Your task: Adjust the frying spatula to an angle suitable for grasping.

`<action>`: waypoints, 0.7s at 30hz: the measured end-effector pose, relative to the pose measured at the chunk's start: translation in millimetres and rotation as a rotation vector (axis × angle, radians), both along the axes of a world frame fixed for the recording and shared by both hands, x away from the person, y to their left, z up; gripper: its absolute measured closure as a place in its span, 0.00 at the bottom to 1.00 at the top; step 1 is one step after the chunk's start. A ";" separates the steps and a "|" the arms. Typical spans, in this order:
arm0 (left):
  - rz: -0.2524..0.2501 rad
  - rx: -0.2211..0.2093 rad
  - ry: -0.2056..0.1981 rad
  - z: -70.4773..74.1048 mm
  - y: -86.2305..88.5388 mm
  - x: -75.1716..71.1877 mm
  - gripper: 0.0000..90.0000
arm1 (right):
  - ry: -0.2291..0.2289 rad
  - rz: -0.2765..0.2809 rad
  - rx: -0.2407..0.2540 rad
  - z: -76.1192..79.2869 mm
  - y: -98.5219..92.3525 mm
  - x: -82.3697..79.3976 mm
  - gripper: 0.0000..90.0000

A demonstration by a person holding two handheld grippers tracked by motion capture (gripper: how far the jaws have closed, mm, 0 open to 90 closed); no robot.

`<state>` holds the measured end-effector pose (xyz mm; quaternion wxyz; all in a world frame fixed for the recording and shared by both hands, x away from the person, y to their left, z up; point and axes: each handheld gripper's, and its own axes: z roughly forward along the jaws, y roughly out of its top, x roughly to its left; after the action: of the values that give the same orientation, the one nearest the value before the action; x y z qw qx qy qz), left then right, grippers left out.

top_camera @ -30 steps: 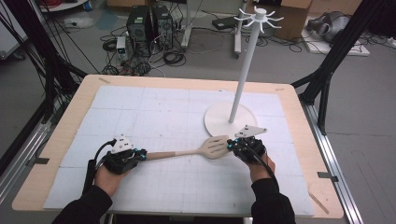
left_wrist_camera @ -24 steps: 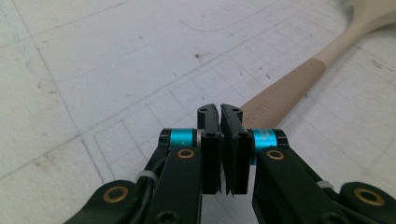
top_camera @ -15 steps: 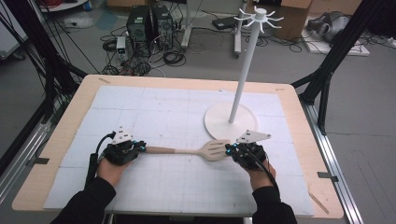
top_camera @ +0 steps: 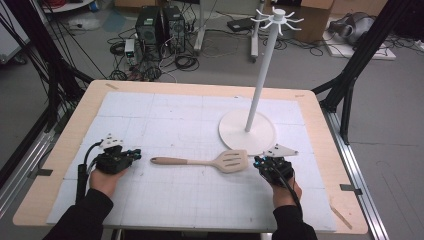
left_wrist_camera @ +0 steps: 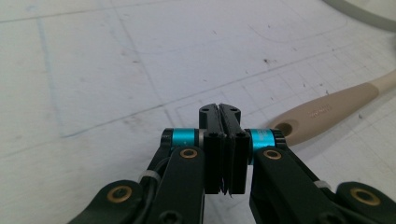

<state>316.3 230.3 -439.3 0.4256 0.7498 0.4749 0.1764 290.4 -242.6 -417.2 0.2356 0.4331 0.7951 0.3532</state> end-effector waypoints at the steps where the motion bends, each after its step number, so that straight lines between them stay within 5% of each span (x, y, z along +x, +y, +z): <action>1: -0.001 0.000 0.006 -2.0 -2.6 1.0 0.97 | -0.005 0.008 0.004 0.8 1.1 0.1 0.99; 5: -0.010 0.025 0.032 -9.6 -9.4 4.7 0.97 | -0.007 0.034 0.006 0.5 7.9 -0.6 0.99; 21: -0.036 0.042 0.029 -10.0 -24.9 2.6 0.99 | 0.029 0.051 0.014 -3.0 13.9 2.5 0.99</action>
<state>318.9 205.4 -449.3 0.4059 0.7694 0.4639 0.1677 292.9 -228.7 -420.2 0.2120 0.4193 0.8068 0.3583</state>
